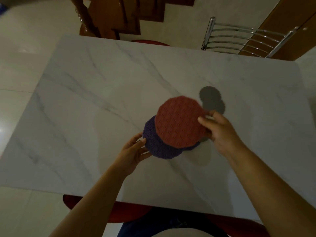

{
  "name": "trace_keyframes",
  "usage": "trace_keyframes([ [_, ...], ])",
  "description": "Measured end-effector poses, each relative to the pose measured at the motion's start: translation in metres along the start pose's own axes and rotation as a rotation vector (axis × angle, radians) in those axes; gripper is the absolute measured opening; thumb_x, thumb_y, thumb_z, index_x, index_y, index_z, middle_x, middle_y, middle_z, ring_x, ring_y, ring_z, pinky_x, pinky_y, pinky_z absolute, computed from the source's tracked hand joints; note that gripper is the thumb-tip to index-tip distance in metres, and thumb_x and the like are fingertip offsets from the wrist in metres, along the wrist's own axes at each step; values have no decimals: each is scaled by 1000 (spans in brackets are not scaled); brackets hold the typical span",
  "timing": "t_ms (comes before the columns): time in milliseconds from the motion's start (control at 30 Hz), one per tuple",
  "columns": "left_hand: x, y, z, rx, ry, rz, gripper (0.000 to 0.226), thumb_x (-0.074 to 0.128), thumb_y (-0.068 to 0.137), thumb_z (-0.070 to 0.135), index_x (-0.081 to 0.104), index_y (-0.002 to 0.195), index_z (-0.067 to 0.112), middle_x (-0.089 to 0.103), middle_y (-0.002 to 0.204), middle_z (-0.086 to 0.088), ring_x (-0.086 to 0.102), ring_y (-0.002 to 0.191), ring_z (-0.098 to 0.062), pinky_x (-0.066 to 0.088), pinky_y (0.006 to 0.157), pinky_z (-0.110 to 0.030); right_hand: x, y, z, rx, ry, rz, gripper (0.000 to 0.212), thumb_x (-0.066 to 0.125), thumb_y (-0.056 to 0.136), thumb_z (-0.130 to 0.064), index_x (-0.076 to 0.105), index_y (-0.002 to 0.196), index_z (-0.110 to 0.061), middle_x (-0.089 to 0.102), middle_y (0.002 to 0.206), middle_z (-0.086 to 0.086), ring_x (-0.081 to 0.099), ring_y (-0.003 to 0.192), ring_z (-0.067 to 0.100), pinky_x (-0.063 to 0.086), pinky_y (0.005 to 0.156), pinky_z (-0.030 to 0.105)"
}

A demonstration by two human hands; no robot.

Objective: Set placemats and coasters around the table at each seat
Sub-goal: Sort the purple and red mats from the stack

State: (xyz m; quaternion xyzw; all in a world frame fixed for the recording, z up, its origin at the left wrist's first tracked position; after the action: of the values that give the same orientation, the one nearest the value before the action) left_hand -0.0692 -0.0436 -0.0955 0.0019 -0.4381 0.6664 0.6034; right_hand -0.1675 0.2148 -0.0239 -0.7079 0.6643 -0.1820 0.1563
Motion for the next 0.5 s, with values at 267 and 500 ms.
trace_keyframes([
  [267,17,1,-5,-12,-29,-59,37,56,83,12,58,120,12,75,98,-4,73,80,-20,61,69,-34,7,-12,46,1,-247,108,23,68,83,-21,62,105,-15,68,101,3,64,94,17,49,73,24],
  [500,18,1,-7,-27,-29,-60,31,56,83,15,66,113,17,76,97,-1,73,79,-17,60,65,-29,7,-21,54,-55,-326,84,27,64,86,-19,58,113,-21,66,105,-2,64,97,14,54,87,36],
])
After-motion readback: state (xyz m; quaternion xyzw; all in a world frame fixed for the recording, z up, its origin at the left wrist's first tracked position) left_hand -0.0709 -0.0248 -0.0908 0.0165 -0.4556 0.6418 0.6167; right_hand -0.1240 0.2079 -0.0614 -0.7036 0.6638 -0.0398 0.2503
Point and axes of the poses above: each hand's wrist, its own y-axis towards the middle knuckle, its own x-axis out of the palm, z = x × y, the point moved 1 cm from there along y, towards the middle knuckle
